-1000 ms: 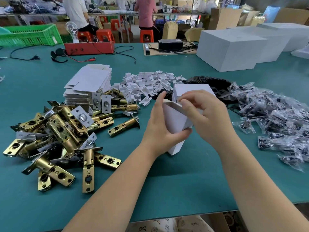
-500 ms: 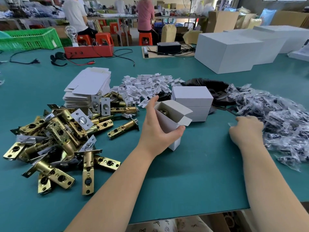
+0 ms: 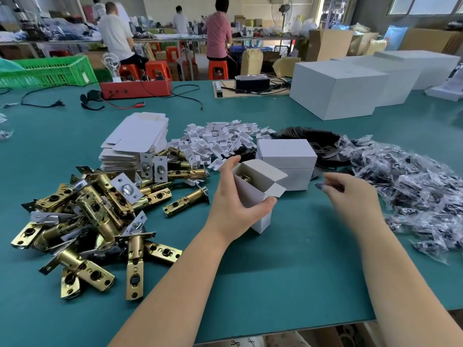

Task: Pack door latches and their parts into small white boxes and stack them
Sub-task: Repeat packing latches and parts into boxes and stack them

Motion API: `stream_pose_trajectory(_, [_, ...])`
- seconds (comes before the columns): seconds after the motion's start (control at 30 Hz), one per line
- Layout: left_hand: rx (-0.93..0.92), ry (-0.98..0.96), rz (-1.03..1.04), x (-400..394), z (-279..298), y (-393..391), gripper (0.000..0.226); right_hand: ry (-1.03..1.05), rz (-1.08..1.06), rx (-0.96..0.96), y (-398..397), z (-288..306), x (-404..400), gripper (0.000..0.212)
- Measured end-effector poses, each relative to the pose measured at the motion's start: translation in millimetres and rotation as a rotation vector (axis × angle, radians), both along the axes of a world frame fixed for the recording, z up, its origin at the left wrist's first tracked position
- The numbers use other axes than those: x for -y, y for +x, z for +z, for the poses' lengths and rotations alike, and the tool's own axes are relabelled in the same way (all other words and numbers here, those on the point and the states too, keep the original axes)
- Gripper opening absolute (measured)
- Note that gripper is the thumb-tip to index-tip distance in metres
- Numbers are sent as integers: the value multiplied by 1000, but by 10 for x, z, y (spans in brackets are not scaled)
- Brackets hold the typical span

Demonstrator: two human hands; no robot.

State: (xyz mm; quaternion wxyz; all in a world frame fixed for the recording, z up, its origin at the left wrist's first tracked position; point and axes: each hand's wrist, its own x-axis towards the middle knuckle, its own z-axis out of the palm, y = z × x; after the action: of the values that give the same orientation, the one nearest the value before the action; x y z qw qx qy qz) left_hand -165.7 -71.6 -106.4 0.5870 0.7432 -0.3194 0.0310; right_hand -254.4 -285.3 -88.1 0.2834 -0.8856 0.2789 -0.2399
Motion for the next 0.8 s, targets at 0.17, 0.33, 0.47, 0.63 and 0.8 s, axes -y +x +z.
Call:
stream_pose_trajectory(0.17, [-7,15,8,-2,16,6,82,270,291,443,81,390,-485,27])
stream_pose_trajectory(0.33, [-38,31,7,-22,23,-2,84,385,517,432,146,777,-848,17])
stream_pose_trajectory(0.47, [-54,36,7,-22,16,-23,83,-48,496,94,204,893,-928,6])
stream_pose_trajectory(0.63, [-82,35,-14,-15,12,-8,86,-447,559,-196,218,915,-947,37])
stream_pose_trajectory(0.8, [-51,-3,-35,-7,-11,-6,88,-454,696,-213,188,861,-955,41])
